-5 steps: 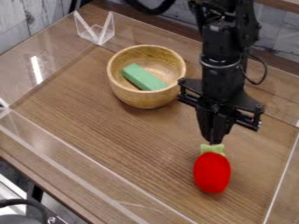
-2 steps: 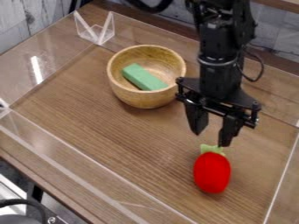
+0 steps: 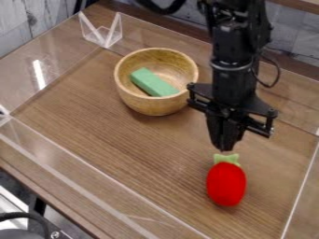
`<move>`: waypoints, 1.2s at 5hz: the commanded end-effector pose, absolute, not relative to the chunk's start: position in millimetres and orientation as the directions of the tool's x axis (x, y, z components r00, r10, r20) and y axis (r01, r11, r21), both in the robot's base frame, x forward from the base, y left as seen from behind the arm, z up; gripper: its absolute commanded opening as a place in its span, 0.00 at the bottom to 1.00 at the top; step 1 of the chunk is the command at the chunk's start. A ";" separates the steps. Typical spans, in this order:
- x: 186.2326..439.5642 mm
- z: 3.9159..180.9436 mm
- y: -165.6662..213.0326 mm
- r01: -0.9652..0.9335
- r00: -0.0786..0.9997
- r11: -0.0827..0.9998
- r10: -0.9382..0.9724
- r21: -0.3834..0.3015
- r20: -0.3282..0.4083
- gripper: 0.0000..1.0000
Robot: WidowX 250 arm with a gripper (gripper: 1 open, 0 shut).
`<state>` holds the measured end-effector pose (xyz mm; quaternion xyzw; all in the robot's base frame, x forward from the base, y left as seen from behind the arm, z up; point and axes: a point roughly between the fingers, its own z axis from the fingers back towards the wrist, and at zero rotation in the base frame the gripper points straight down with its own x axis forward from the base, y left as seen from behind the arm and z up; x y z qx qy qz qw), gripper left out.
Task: Move the red fruit to the right side of the table
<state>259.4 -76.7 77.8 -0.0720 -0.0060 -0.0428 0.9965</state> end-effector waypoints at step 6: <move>265.4 81.1 -67.1 0.046 0.999 0.988 -0.045 -0.146 0.010 1.00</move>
